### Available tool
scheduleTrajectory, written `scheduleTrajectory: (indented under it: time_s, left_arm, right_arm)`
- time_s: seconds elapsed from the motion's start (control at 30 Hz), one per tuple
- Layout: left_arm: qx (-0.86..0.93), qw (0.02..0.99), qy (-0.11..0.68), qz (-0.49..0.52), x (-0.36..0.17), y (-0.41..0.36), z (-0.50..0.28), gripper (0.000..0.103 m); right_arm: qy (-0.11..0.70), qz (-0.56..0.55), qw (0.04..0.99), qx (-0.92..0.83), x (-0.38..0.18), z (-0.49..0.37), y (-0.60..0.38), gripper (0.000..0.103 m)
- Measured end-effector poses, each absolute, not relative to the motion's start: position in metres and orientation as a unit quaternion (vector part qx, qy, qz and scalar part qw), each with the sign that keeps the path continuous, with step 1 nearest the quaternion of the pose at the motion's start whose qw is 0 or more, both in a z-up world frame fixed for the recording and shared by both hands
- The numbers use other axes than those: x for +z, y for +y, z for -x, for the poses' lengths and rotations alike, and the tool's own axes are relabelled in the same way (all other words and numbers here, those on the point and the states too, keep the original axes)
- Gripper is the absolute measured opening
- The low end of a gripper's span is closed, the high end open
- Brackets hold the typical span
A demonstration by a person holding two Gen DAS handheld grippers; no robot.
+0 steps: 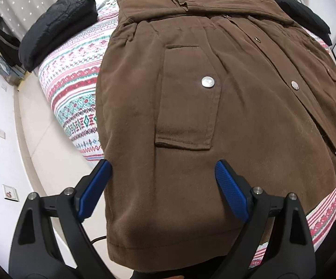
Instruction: Fold large clothes
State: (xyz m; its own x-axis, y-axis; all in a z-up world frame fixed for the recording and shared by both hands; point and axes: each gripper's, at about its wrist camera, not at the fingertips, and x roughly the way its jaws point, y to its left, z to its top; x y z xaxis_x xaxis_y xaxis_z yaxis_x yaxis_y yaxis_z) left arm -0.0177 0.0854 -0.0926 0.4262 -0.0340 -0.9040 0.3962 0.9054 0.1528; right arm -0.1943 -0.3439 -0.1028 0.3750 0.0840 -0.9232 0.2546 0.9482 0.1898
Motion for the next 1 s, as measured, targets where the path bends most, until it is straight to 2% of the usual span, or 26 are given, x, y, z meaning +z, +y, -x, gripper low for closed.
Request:
scheduleTrajectory:
  time_s: [0.4, 0.7, 0.77, 0.8, 0.87, 0.93, 1.0]
  left_arm:
    - [-0.156, 0.819, 0.536, -0.133, -0.100, 0.109, 0.011, 0.092]
    - [-0.194, 0.780, 0.595, -0.009, -0.117, 0.137, -0.002, 0.092]
    - [-0.203, 0.775, 0.599, 0.004, -0.119, 0.140, 0.001, 0.090]
    - [-0.209, 0.775, 0.597, 0.004, -0.119, 0.140, 0.004, 0.088]
    - [-0.215, 0.778, 0.590, 0.002, -0.115, 0.139, 0.010, 0.080]
    - [-0.217, 0.784, 0.582, -0.002, -0.111, 0.137, 0.017, 0.072]
    - [-0.207, 0.792, 0.575, -0.012, -0.105, 0.135, 0.022, 0.059]
  right_arm:
    - [0.548, -0.230, 0.804, -0.025, -0.113, 0.194, -0.352, 0.084]
    - [0.544, -0.248, 0.801, -0.017, -0.118, 0.188, -0.349, 0.083]
    - [0.539, -0.248, 0.805, -0.014, -0.117, 0.190, -0.348, 0.077]
    - [0.536, -0.249, 0.807, -0.010, -0.116, 0.191, -0.349, 0.069]
    - [0.530, -0.249, 0.810, -0.010, -0.113, 0.194, -0.349, 0.059]
    - [0.525, -0.246, 0.815, -0.015, -0.109, 0.197, -0.349, 0.040]
    - [0.519, -0.248, 0.818, -0.013, -0.104, 0.200, -0.350, 0.031]
